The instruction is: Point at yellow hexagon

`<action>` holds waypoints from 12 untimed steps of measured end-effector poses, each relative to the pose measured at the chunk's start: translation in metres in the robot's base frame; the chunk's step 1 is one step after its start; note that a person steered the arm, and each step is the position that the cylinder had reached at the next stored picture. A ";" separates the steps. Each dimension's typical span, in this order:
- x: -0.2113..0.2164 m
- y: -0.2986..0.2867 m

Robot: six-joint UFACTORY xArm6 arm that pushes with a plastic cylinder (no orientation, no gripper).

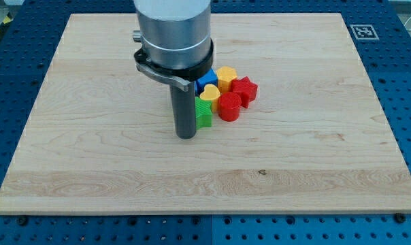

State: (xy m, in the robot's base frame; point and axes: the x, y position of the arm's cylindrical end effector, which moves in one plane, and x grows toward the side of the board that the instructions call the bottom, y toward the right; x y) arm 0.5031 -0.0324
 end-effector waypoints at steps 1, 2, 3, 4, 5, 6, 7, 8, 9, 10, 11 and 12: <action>0.000 0.002; -0.001 0.002; -0.002 0.002; -0.002 0.002; -0.002 -0.005; 0.000 -0.008; 0.012 -0.012; 0.015 -0.056; -0.030 -0.074; -0.079 -0.077; -0.112 -0.080; -0.136 -0.066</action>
State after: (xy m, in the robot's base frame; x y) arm 0.3671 -0.0987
